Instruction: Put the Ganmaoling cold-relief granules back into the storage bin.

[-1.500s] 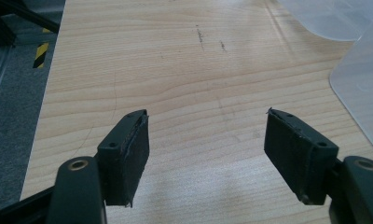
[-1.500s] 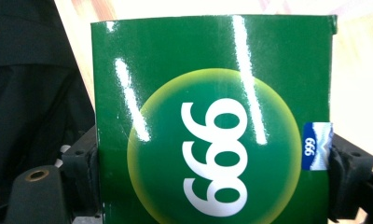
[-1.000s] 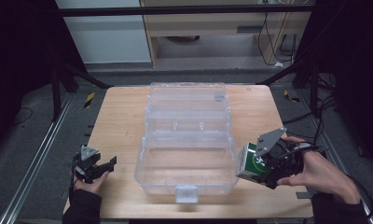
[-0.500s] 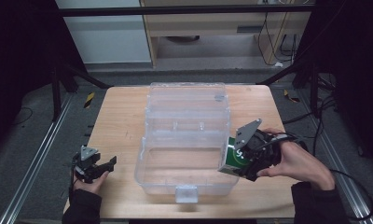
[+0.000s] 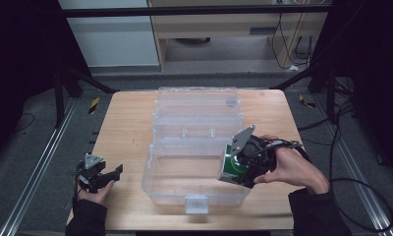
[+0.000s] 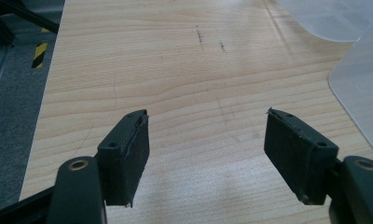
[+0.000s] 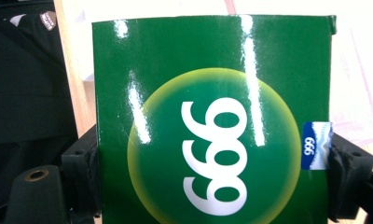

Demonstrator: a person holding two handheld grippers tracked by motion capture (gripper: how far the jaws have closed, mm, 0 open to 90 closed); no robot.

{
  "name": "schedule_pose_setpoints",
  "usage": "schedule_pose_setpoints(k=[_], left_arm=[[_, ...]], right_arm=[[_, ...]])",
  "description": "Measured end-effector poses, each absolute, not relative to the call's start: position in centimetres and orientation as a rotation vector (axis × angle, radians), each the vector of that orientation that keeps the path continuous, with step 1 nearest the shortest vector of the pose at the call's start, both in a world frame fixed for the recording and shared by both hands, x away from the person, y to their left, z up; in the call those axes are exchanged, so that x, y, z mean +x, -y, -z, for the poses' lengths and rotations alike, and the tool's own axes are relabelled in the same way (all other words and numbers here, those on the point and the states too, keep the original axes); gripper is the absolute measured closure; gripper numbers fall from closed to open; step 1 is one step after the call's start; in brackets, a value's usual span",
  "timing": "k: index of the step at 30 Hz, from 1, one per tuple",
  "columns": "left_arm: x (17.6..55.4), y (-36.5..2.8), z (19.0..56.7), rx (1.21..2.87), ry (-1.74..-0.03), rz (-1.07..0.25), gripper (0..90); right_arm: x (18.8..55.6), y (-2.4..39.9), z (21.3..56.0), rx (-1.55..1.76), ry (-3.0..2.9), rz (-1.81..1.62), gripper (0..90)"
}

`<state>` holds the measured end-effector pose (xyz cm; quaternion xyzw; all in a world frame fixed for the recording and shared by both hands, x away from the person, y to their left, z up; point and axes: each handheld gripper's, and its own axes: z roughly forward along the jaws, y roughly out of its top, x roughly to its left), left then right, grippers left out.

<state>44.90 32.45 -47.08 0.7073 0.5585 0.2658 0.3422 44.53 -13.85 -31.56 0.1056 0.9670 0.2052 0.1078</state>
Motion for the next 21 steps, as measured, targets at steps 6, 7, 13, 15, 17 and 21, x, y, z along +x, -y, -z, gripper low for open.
schedule_pose_setpoints(k=[6,7,13,15,17,21], left_arm=[[44.9,-32.5,47.1,1.839,-1.452,-0.693,30.3],[44.9,-32.5,47.1,1.839,-1.452,-0.693,30.3],[44.9,-32.5,47.0,1.837,-1.452,-0.693,30.3],[44.9,-32.5,47.0,1.836,-1.451,-0.693,30.3],[44.9,-32.5,47.0,1.836,-1.452,-0.692,30.3],[44.9,-32.5,47.1,1.836,-1.453,-0.692,30.3]], right_arm=[[44.8,13.3,32.6,0.305,-2.864,-0.575,16.2],[44.8,13.3,32.6,0.305,-2.864,-0.575,16.2],[44.9,12.7,33.5,0.281,-2.873,-0.542,16.2],[44.9,12.5,33.8,0.277,-2.877,-0.537,16.2],[45.0,12.3,34.3,0.267,-2.883,-0.544,16.2],[45.2,12.4,35.1,0.269,-2.883,-0.527,16.2]])
